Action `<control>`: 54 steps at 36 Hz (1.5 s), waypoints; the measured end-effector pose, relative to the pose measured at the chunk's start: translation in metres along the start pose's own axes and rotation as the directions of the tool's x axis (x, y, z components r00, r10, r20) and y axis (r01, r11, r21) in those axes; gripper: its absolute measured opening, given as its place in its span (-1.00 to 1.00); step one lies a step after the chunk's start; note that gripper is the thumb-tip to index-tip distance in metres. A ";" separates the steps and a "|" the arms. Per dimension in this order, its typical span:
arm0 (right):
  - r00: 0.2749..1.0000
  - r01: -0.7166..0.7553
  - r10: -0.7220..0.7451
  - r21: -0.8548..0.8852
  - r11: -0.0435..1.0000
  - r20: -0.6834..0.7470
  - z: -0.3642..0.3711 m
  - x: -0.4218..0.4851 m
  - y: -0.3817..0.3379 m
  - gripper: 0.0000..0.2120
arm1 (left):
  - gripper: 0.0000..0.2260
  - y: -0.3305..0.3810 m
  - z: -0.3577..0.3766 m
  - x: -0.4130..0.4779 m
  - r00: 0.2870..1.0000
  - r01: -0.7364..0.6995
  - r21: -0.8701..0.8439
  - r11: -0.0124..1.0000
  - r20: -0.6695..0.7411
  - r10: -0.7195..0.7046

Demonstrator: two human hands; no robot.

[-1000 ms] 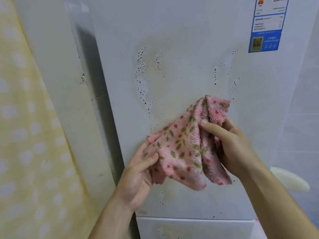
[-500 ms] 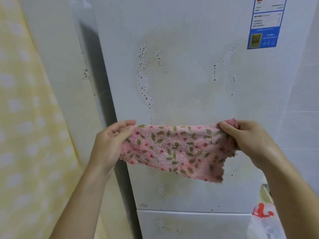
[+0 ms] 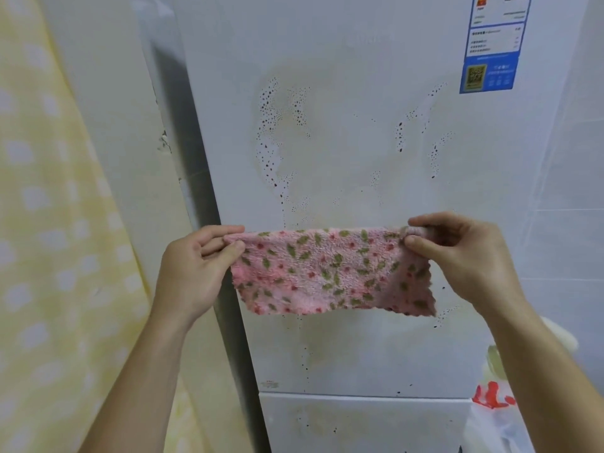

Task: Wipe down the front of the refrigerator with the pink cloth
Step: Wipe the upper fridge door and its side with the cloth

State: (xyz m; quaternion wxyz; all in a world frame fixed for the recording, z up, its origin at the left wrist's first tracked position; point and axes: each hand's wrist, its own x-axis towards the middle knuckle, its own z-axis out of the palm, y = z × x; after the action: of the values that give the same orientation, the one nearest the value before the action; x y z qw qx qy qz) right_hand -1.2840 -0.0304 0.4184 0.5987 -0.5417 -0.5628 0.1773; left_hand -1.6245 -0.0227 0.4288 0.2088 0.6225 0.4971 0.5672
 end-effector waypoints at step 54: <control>0.817 -0.475 0.178 0.466 0.746 0.548 0.083 -0.027 -0.011 -0.50 | -0.84 0.009 0.056 0.000 0.947 0.239 -0.344 0.908 0.288 -0.140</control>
State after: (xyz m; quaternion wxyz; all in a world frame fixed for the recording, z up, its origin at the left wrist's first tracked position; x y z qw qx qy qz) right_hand -1.3684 -0.0193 0.3966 0.5380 -0.3641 -0.5005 0.5722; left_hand -1.5699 -0.0097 0.4213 0.4411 0.5875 0.4069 0.5429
